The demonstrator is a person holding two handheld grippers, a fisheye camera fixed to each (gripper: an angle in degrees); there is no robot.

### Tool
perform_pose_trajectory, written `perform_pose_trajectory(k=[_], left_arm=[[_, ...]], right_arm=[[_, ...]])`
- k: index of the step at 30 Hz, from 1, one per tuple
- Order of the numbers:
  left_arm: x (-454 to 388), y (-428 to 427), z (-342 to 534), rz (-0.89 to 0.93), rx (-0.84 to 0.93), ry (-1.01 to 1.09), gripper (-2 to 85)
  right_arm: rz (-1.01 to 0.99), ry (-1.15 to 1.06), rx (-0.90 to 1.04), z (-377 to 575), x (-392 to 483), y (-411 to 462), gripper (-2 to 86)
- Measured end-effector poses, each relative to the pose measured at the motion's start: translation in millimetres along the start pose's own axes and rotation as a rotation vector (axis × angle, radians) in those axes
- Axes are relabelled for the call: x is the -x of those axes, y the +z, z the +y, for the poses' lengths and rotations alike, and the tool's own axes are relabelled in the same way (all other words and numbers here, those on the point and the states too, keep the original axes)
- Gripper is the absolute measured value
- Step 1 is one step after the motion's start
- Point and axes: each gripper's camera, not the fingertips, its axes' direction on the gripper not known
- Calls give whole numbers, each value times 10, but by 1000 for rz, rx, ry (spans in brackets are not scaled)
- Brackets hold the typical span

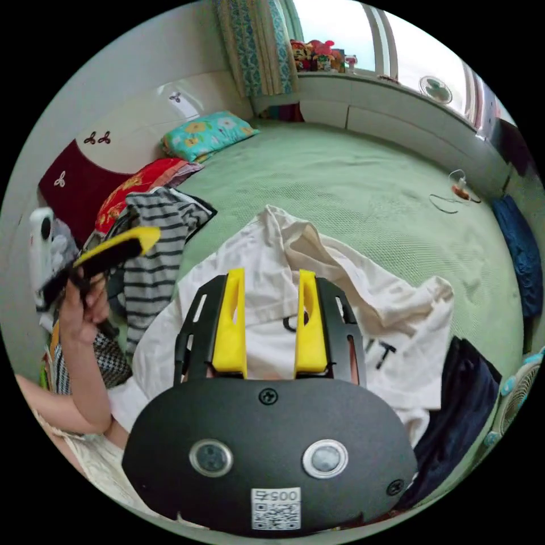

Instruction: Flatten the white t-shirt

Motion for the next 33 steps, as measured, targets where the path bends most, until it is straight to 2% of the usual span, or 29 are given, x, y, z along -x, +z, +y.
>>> perform_pose_trajectory(k=[3,6,8,10,15,19,22,24,28,33], left_arm=[[298,214,60,17,80,-77,84],[487,223,-13,60,68,-90,82],[545,221,-53,30,58,-92,82],[583,227,-101,14,53,-91,81],[671,266,-220,49,12,-93,80],[756,399,-281,51,32,-95,80],[825,524,-328,77,56,-105,80],[827,607,-373,63,69,-86,80],[849,702,-432,38,76,-74,81],[914,818,-505,33,74,-77,82]], right_arm=[[26,79,74,-508,-231,592,120],[-85,173,93,-859,-450,944,90],[-142,209,27,-1036,-525,948,34],[-88,236,-81,-1310,-601,837,1],[-29,275,-140,-1950,-666,847,-8],[57,259,-43,-2354,-625,1314,-3],[27,331,94,-2413,-732,1739,18],[-6,341,117,-2399,-760,1818,38],[-108,227,85,-2388,-627,1569,88],[-77,-18,56,-2170,-185,1067,109]])
